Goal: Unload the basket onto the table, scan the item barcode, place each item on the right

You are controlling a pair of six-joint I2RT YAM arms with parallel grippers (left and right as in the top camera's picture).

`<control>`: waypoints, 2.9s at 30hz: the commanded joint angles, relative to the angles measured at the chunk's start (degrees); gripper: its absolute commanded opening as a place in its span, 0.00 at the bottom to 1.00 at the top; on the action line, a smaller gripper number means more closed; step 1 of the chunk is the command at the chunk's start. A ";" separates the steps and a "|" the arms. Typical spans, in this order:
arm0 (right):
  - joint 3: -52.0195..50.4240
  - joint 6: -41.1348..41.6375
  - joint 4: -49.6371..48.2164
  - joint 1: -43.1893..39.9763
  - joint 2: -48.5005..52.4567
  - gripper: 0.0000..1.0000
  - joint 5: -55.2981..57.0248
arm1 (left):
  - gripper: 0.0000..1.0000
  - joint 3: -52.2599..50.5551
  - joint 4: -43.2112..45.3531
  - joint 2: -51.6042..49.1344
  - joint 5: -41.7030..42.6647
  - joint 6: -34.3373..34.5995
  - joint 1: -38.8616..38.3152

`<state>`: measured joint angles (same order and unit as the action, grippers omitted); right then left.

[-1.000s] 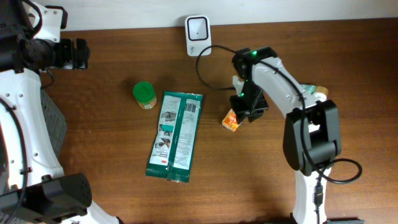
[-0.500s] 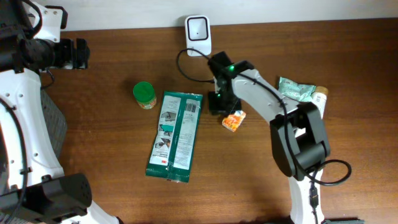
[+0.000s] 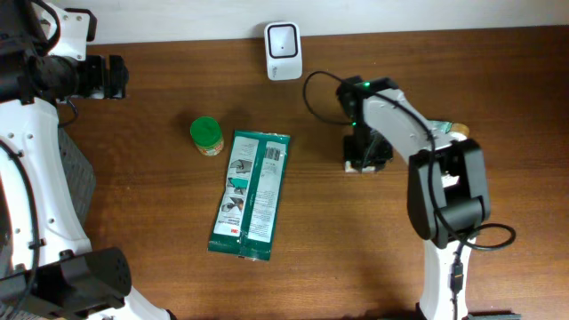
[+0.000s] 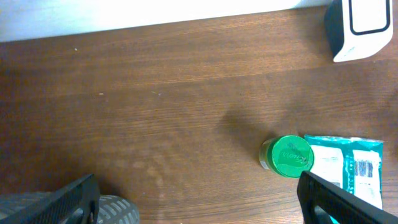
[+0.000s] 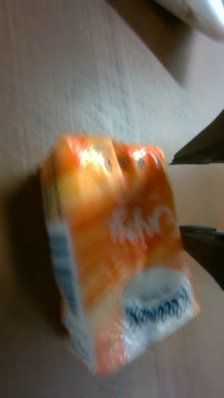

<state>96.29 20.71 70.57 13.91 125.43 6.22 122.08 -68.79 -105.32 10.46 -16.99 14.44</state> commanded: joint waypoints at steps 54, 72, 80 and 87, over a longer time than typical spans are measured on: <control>1.66 -25.03 -12.20 1.07 2.10 0.24 -24.24 | 0.99 0.33 0.09 0.55 0.20 -0.87 0.11; 6.05 -21.35 3.13 -6.51 -20.92 0.33 -27.28 | 0.99 0.33 0.09 0.55 0.20 -0.87 0.09; 3.48 -15.61 6.78 -15.47 -20.76 0.33 -27.28 | 0.99 0.33 0.07 0.55 0.20 -0.87 0.09; -7.39 -8.48 -5.27 -15.82 -19.96 0.33 -27.47 | 0.99 0.33 0.07 0.55 0.20 -0.87 0.09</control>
<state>93.51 8.01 68.90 -1.74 105.06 -20.56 122.08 -68.82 -105.34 10.46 -16.99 14.44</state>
